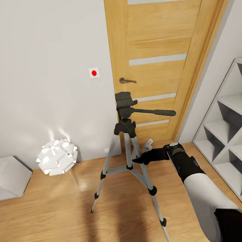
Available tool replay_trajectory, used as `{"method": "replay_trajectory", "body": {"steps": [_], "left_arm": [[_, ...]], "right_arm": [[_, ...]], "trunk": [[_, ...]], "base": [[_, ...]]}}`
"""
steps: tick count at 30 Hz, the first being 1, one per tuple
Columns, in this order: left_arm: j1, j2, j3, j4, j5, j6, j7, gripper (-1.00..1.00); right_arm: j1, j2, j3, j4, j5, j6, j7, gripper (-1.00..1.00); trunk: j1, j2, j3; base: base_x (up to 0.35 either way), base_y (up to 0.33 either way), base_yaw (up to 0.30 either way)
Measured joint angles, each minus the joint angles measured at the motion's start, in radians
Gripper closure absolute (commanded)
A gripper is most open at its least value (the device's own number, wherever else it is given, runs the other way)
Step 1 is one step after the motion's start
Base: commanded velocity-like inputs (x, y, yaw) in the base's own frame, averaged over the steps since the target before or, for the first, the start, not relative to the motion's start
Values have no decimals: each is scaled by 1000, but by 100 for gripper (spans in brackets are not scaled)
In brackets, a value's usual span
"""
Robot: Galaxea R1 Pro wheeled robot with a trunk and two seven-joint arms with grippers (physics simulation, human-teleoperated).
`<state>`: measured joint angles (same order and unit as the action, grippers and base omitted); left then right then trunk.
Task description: Attach the digital camera to the camera tripod in the bedroom.
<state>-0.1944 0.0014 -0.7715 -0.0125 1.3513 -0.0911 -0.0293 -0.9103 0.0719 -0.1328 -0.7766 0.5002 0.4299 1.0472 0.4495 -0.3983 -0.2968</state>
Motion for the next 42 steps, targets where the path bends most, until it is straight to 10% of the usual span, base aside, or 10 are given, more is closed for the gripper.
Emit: {"method": "replay_trajectory", "body": {"steps": [14,20,42], "left_arm": [[0,-1,0,0,1,0,0,100],[0,0,0,-1,1,-1,1,100],[0,2,8,-1,11,-4,2,100]], "right_arm": [[102,-8,-3,4,1,-43,0,100],[109,-9,-9,-12,-1,-148,-5,100],[113,-9,-11,1,-9,-153,-10,100]], "trunk": [[0,0,0],[0,0,0],[0,0,0]], "base": [[0,0,0],[0,0,0],[0,0,0]]}}
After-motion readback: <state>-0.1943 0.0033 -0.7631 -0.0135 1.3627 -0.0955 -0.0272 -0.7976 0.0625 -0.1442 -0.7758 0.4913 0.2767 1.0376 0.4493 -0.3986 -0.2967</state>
